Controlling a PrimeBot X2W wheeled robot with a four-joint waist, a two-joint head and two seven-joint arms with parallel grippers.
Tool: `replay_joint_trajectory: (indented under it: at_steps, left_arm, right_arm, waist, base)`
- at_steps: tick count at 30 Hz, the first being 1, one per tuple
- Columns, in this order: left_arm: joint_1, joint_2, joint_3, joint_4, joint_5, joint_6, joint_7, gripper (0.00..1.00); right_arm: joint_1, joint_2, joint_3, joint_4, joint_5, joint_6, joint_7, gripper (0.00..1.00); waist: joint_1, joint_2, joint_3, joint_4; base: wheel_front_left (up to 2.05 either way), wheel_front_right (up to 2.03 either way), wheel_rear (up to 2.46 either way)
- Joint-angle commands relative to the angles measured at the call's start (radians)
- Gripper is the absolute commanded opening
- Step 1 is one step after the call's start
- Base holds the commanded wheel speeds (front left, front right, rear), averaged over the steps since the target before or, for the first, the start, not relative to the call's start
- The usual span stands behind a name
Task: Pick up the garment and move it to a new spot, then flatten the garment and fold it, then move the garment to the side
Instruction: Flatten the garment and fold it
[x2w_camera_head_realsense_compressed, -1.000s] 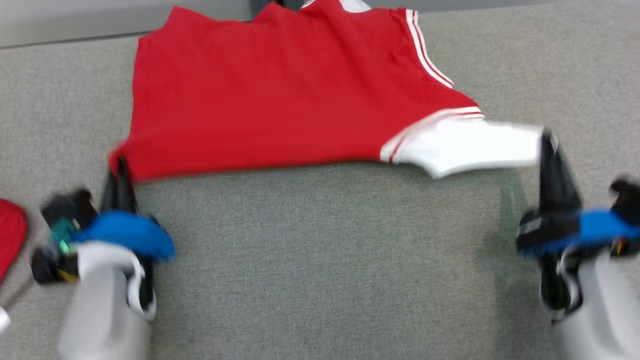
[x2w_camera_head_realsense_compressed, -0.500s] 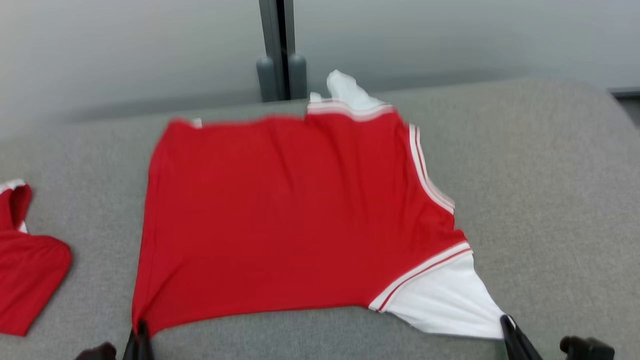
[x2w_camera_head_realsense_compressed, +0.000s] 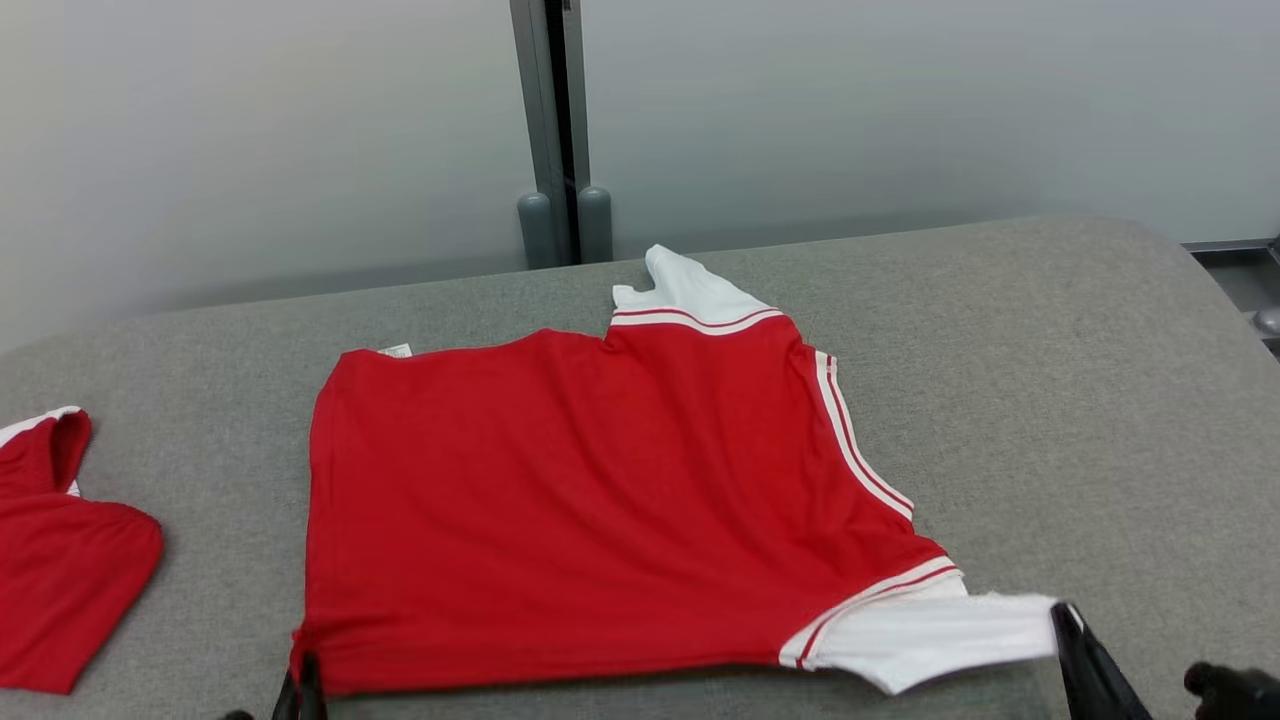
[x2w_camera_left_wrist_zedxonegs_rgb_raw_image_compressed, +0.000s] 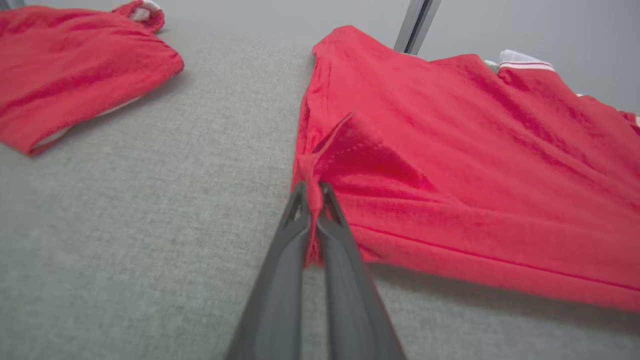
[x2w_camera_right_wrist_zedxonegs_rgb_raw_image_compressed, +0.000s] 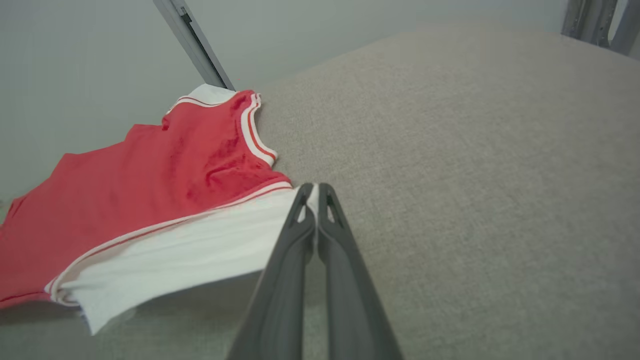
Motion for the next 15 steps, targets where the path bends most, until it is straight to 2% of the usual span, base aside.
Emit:
replay_joint_trajectory:
  at_steps: [1,7,15]
  left_arm:
    - [-0.043,0.008,-0.011,-0.027,0.008,0.001,-0.002,0.00]
    - [-0.163,0.006,-0.055,-0.056,0.019,0.000,-0.003,0.00]
    - [-0.338,0.006,-0.101,0.061,0.054,-0.005,-0.003,0.00]
  right_arm:
    - [-0.056,0.002,-0.008,-0.020,0.006,-0.002,-0.005,0.00]
    - [-0.238,0.013,0.006,-0.023,-0.021,-0.002,0.024,0.00]
    - [-0.455,0.025,-0.004,0.099,-0.102,-0.001,0.050,0.00]
  waist:
    - [0.0001,0.0002,0.016,0.010]
    - [0.0001,0.0002,0.075,0.036]
    - [0.0001,0.0002,0.156,0.066]
  base:
    - [0.00,0.00,0.00]
    - [0.00,0.00,0.00]
    - [0.00,0.00,0.00]
